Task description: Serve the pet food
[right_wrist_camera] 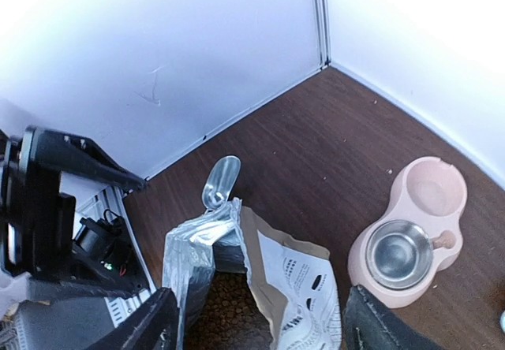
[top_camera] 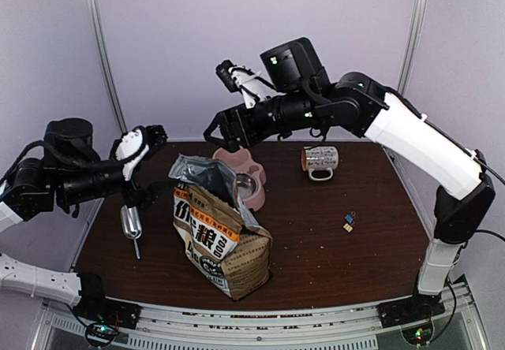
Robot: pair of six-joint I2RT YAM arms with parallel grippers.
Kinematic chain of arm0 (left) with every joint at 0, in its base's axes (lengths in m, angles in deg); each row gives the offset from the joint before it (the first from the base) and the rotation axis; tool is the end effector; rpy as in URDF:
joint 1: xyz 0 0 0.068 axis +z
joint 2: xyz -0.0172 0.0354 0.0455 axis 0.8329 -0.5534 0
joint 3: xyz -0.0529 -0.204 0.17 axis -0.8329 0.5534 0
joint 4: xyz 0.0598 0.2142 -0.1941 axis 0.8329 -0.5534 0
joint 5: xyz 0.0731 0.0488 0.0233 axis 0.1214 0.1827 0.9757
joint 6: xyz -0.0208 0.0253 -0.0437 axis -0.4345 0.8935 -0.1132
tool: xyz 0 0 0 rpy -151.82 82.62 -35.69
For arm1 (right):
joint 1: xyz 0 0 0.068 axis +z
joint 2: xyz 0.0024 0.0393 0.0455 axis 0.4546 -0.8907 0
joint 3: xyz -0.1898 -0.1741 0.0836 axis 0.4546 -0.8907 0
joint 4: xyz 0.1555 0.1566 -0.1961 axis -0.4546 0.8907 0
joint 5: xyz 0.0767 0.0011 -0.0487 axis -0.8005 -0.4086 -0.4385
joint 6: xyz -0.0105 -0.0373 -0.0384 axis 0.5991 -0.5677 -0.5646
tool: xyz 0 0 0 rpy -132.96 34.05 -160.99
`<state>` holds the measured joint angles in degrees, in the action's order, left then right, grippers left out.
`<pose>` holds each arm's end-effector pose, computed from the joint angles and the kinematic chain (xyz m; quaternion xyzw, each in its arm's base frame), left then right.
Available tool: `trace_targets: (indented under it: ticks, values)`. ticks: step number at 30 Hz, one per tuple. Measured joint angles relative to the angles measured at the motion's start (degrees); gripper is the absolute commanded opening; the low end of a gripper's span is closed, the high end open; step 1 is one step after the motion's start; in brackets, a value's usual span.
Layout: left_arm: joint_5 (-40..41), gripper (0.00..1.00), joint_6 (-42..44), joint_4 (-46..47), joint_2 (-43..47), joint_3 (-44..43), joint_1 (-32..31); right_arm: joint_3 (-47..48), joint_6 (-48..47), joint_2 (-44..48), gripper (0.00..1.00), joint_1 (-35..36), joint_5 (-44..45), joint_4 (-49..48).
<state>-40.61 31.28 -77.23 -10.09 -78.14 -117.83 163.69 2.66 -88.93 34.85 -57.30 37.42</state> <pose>0.1122 -0.1822 0.3989 0.4473 0.6904 -0.0878 0.5618 0.2047 0.3916 0.4645 -0.3757 0.7627 0.3564 0.3873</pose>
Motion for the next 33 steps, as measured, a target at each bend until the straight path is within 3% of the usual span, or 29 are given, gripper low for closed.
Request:
trace_targets:
  ticks: [4, 7, 12, 16, 19, 23, 28, 33]
  values:
    - [-0.66, 0.91, -8.46, 2.93, 3.85, -0.02, 0.13, -9.16, -1.11, 9.20, 0.82, -0.22, 1.33, -3.56]
    - [-1.16, 0.92, -15.72, 3.23, 5.31, -0.09, 1.79, -21.44, -1.44, 19.45, 0.84, -0.50, 2.60, -8.66]
    - [-3.74, 0.95, -26.51, 2.99, 6.91, 0.44, 10.58, -47.63, -1.31, 36.81, 0.81, -0.52, 3.02, -18.82]
    - [-8.13, 0.95, -33.33, 2.97, 8.24, 3.52, 17.22, -66.71, 0.35, 44.30, 0.75, 2.73, 3.08, -27.10]
    - [-10.86, 0.95, -37.20, 3.13, 7.41, 5.22, 19.10, -78.44, 3.39, 44.83, 0.60, 8.68, 3.04, -34.34]
    - [-13.11, 0.95, -41.03, 4.02, 6.47, 7.43, 19.61, -87.86, 7.19, 41.66, 0.53, 16.17, 3.39, -43.65]
    - [-13.60, 0.96, -43.93, 4.28, 7.10, 9.84, 20.13, -89.42, 8.92, 32.81, 0.52, 22.34, 6.78, -55.25]
    - [-13.60, 0.96, -44.89, 4.44, 7.93, 11.13, 20.24, -88.32, 9.05, 23.08, 0.52, 22.62, 10.95, -65.44]
